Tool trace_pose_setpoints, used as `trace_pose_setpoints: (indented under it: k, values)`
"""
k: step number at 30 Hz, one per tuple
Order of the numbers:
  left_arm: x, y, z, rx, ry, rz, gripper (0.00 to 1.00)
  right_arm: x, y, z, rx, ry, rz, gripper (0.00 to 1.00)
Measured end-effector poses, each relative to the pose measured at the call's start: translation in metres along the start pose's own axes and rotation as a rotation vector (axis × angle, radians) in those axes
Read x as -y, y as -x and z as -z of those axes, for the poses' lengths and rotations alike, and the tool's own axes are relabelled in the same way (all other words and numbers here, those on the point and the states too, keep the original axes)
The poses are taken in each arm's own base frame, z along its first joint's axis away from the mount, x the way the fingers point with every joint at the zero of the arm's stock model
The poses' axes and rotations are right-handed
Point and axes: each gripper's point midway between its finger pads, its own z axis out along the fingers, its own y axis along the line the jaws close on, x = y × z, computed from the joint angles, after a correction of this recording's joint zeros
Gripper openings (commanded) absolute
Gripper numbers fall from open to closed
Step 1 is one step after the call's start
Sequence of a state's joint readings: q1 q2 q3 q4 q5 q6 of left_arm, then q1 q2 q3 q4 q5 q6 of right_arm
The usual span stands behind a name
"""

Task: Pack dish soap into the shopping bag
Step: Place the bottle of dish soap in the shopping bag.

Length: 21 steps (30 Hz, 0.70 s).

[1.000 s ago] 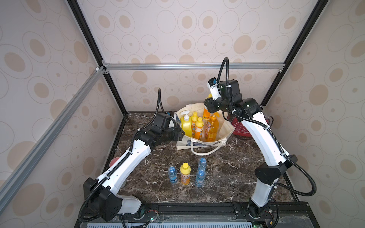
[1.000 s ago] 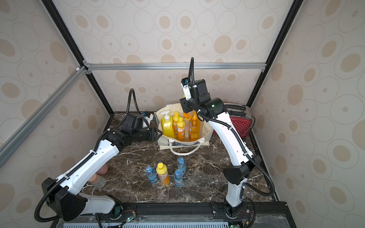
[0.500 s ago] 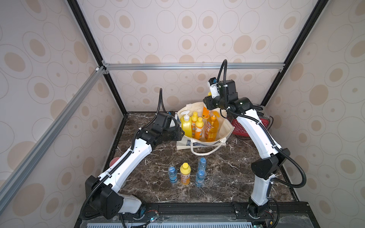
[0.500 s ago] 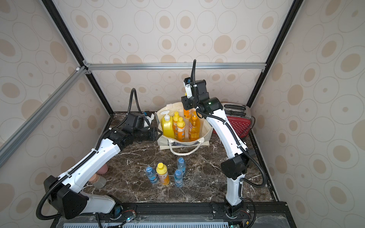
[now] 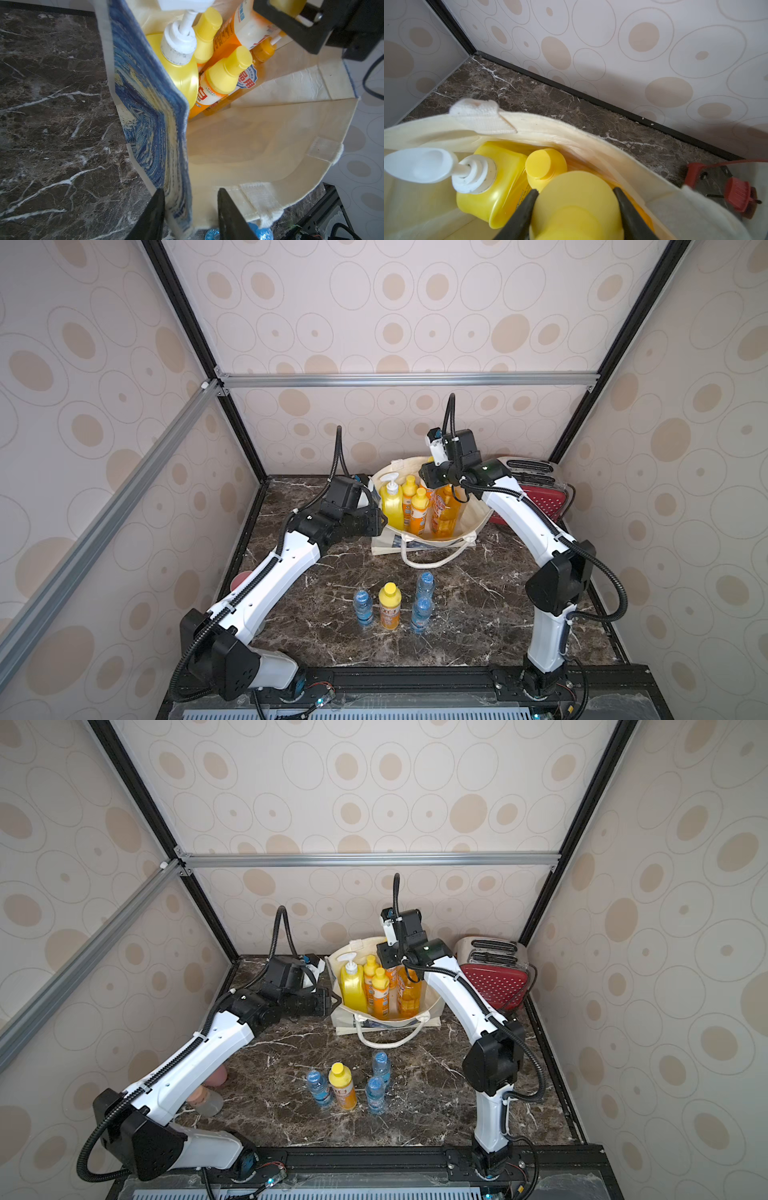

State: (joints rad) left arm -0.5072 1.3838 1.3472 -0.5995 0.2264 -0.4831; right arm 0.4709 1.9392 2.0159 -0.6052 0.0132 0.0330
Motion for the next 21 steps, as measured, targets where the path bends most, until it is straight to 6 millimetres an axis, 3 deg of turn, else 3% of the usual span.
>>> trace_pose_setpoints:
  k: [6, 11, 21]
  values:
    - [0.000, -0.001, -0.001, -0.003, -0.003, 0.000, 0.39, 0.006, -0.015, -0.019, -0.033, 0.005, -0.026, 0.17]
    - [0.000, 0.000, -0.001, -0.003, -0.003, 0.000, 0.39, 0.010, -0.028, -0.036, -0.066, 0.000, -0.044, 0.24]
    - [0.001, -0.001, -0.002, -0.005, -0.010, 0.000, 0.39, 0.010, -0.045, -0.049, -0.112, 0.000, -0.055, 0.57]
